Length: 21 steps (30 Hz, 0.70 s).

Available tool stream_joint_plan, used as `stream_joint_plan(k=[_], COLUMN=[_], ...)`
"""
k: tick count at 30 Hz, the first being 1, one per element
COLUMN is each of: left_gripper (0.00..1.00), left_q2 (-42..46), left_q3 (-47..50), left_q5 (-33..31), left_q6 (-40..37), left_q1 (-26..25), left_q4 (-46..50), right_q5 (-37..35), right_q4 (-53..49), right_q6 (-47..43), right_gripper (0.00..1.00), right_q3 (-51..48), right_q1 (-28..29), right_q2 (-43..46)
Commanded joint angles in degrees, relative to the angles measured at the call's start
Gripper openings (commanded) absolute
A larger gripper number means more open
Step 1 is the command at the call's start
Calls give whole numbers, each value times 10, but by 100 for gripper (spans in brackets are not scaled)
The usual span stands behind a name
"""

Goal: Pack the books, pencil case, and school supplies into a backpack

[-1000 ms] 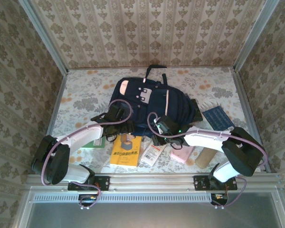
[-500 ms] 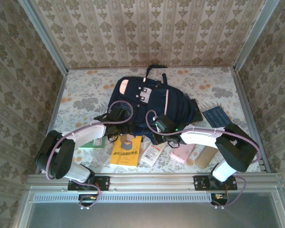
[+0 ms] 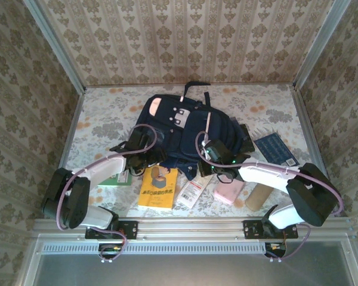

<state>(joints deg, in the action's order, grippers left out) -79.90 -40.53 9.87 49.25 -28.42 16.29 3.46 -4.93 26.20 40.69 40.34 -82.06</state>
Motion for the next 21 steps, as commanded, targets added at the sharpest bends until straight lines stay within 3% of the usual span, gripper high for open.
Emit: stream_joint_plan(k=[1, 4, 7, 11, 15, 16, 21], left_gripper=[93, 86, 72, 32, 4, 0, 0], left_q2=[8, -29, -67, -87, -65, -55, -5], left_q3=[-5, -23, -25, -14, -39, -47, -81], left_q5=[22, 19, 19, 18, 25, 27, 56], left_q6=[30, 24, 31, 49, 45, 43, 58], left_q1=[5, 6, 8, 16, 17, 17, 16], left_q4=[-50, -55, -74, -105, -91, -83, -65], right_q5=[17, 22, 24, 32, 46, 53, 73], right_q4=[24, 33, 36, 32, 23, 20, 1], right_q6=[21, 31, 40, 40, 39, 37, 27], right_gripper=[5, 5, 8, 16, 21, 22, 26], right_q3=[-10, -10, -8, -4, -3, 1, 29], right_q1=[0, 0, 0, 1, 1, 1, 1], right_q2=[20, 41, 46, 43, 44, 42, 20])
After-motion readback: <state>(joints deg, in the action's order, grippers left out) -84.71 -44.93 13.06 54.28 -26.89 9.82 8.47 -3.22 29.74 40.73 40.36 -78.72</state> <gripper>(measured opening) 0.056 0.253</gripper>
